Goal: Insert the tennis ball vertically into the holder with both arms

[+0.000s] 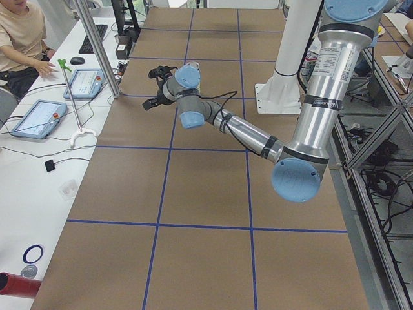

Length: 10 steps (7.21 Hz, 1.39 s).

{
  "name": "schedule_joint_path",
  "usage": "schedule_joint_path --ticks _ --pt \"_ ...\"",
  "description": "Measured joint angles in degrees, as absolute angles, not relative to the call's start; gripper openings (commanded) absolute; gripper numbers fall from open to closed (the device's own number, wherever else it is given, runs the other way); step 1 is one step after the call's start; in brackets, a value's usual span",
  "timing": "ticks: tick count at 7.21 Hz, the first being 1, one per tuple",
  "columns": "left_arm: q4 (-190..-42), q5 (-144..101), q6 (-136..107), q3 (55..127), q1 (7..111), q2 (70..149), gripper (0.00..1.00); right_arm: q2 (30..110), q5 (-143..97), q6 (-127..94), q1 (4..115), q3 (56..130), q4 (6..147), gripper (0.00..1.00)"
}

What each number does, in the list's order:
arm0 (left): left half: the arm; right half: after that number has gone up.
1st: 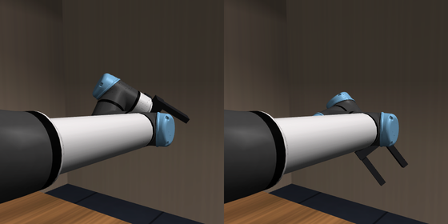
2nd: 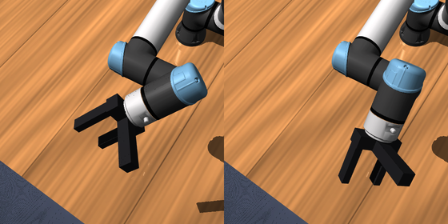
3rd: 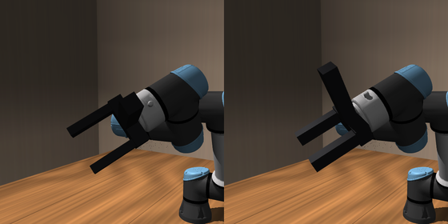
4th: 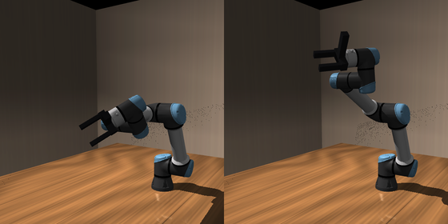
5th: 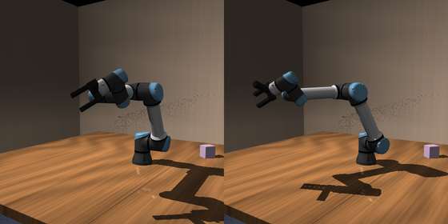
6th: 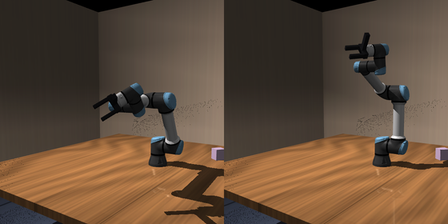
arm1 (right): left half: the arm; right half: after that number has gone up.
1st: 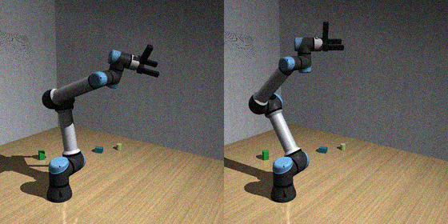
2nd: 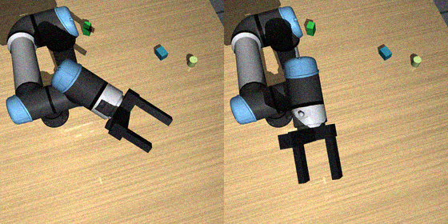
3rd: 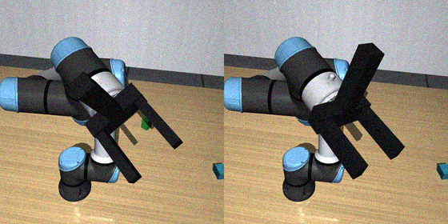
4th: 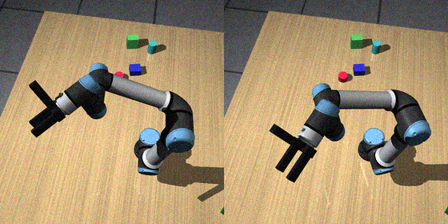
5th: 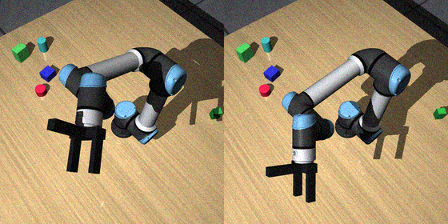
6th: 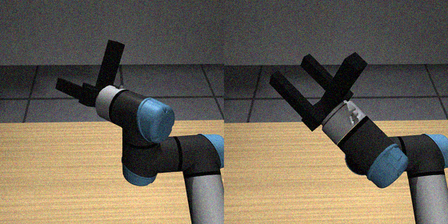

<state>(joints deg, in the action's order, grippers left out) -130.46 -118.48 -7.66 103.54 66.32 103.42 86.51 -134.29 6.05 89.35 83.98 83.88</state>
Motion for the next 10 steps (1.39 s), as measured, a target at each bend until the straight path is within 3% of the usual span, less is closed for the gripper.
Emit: schedule_joint_path --ticks 6,10 --pt "-79.74 -122.86 12.61 100.16 83.08 99.58 1.0 87.31 -134.5 5.28 89.39 84.09 83.85 1.0" --pt "-84.02 -126.57 11.57 90.95 90.19 92.77 1.0 87.29 -134.52 5.15 89.32 83.88 83.99 0.99"
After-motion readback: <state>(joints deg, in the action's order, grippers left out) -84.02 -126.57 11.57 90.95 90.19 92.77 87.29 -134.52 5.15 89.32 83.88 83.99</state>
